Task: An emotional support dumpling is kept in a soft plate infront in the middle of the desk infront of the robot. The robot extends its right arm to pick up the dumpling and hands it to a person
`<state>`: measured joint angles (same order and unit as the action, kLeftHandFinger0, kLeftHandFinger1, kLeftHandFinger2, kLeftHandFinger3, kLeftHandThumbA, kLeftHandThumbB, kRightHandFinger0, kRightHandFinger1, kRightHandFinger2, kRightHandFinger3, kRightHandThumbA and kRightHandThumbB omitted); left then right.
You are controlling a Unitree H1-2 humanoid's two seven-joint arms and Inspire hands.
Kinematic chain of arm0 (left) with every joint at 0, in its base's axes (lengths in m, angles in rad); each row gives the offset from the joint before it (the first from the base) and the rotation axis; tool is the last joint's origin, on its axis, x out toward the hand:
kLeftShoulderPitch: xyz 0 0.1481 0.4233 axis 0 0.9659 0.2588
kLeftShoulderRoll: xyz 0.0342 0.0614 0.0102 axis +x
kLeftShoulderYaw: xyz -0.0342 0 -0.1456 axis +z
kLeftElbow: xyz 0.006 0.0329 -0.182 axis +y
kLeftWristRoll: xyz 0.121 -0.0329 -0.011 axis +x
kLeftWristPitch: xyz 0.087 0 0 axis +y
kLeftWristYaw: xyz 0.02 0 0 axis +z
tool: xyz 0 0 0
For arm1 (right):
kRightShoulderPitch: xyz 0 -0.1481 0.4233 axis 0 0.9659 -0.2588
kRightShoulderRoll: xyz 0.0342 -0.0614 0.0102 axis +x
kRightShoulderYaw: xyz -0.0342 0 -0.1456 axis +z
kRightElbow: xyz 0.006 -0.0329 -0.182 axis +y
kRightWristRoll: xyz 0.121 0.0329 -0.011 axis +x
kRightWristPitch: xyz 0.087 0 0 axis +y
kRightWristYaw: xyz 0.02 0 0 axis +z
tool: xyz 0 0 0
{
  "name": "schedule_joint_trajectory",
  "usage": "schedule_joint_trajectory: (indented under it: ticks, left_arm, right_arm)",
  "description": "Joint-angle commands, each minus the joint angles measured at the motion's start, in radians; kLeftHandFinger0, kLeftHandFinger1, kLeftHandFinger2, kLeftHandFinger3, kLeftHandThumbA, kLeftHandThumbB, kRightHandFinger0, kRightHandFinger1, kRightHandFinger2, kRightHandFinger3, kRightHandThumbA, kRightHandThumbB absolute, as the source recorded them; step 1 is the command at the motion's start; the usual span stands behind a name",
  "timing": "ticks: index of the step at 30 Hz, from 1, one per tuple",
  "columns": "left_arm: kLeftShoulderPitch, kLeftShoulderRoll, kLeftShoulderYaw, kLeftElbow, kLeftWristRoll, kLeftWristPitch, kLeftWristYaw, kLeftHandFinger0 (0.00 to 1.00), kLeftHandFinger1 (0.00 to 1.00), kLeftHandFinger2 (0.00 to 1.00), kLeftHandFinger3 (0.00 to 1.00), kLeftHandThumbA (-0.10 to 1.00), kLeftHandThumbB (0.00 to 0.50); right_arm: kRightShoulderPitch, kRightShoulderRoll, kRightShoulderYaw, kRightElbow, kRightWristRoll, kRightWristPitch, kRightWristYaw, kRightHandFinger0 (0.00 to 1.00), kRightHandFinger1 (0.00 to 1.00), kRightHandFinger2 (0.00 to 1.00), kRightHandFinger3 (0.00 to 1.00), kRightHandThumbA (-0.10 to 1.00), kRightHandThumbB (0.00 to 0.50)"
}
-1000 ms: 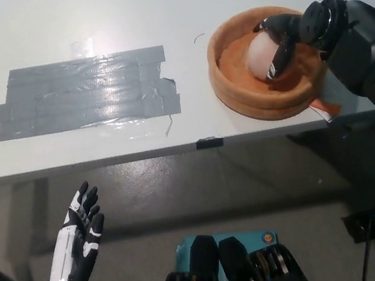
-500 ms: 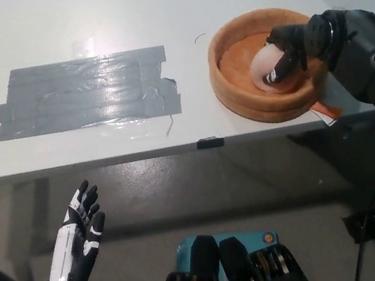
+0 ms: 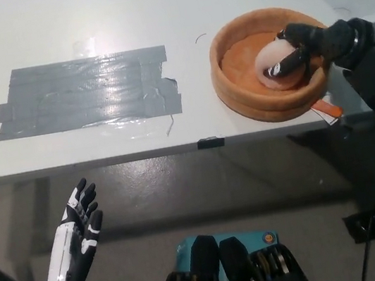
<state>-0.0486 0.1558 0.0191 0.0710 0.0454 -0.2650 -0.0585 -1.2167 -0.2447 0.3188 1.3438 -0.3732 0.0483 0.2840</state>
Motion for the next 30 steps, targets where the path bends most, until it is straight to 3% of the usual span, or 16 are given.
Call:
schedule_joint_trajectory:
  ticks: [1, 3, 4, 5, 7, 10, 16, 17, 20, 25, 30]
  left_arm:
    - [-0.013, 0.017, 0.008, -0.016, -0.013, -0.011, -0.008, 1.00, 1.00, 1.00, 1.00, 0.84, 0.309]
    - [-0.006, 0.016, 0.008, -0.022, -0.011, -0.007, -0.007, 1.00, 1.00, 1.00, 1.00, 0.84, 0.309]
    - [-0.002, 0.013, 0.006, -0.025, -0.013, -0.005, -0.008, 1.00, 1.00, 1.00, 1.00, 0.83, 0.308]
    - [-0.004, 0.012, 0.005, -0.026, -0.016, -0.005, -0.010, 1.00, 1.00, 1.00, 1.00, 0.83, 0.305]
    - [-0.003, 0.007, 0.002, -0.029, -0.018, -0.003, -0.010, 1.00, 1.00, 1.00, 1.00, 0.82, 0.309]
    - [-0.011, 0.013, 0.003, -0.015, -0.009, -0.016, -0.006, 1.00, 1.00, 1.00, 1.00, 0.82, 0.301]
    - [-0.002, 0.013, 0.000, -0.016, -0.007, -0.018, -0.008, 1.00, 1.00, 1.00, 1.00, 0.83, 0.307]
    - [0.001, 0.011, 0.002, -0.021, -0.014, -0.008, -0.009, 1.00, 1.00, 1.00, 1.00, 0.82, 0.322]
    - [0.014, 0.005, 0.001, -0.024, -0.025, -0.005, -0.011, 1.00, 1.00, 1.00, 1.00, 0.81, 0.326]
    - [0.001, 0.005, 0.000, -0.014, -0.006, -0.009, -0.002, 1.00, 1.00, 1.00, 1.00, 0.84, 0.344]
    - [-0.011, 0.004, -0.004, -0.009, 0.005, -0.017, 0.001, 1.00, 1.00, 1.00, 1.00, 0.84, 0.344]
  right_arm:
    - [-0.043, -0.018, -0.160, -0.021, 0.158, -0.039, -0.121, 0.35, 0.84, 1.00, 1.00, -0.10, 0.164]
    - [-0.040, -0.012, -0.227, -0.028, 0.193, -0.044, -0.135, 0.32, 0.77, 1.00, 1.00, -0.10, 0.174]
    - [-0.038, -0.010, -0.277, -0.035, 0.224, -0.039, -0.136, 0.24, 0.71, 1.00, 1.00, -0.10, 0.166]
    - [-0.043, -0.002, -0.387, -0.049, 0.324, -0.011, -0.120, 0.18, 0.67, 1.00, 1.00, -0.10, 0.130]
    - [-0.044, 0.007, -0.538, -0.070, 0.450, -0.003, -0.088, 0.07, 0.67, 1.00, 1.00, -0.10, 0.116]
    - [-0.063, 0.018, -0.633, -0.112, 0.505, 0.061, -0.061, 0.01, 0.61, 1.00, 1.00, -0.10, 0.119]
    - [-0.053, 0.048, -0.768, -0.250, 0.598, 0.194, -0.021, 0.00, 0.52, 0.97, 1.00, -0.10, 0.105]
    - [-0.045, 0.061, -0.789, -0.296, 0.626, 0.219, 0.006, 0.00, 0.49, 0.92, 1.00, -0.10, 0.065]
    - [-0.017, 0.098, -0.829, -0.434, 0.677, 0.293, 0.021, 0.00, 0.48, 0.88, 1.00, -0.10, 0.063]
    - [-0.009, 0.154, -0.882, -0.634, 0.764, 0.422, -0.038, 0.00, 0.44, 0.92, 1.00, -0.10, 0.114]
    - [0.012, 0.195, -0.871, -0.770, 0.969, 0.422, -0.106, 0.00, 0.41, 0.79, 1.00, -0.10, 0.127]
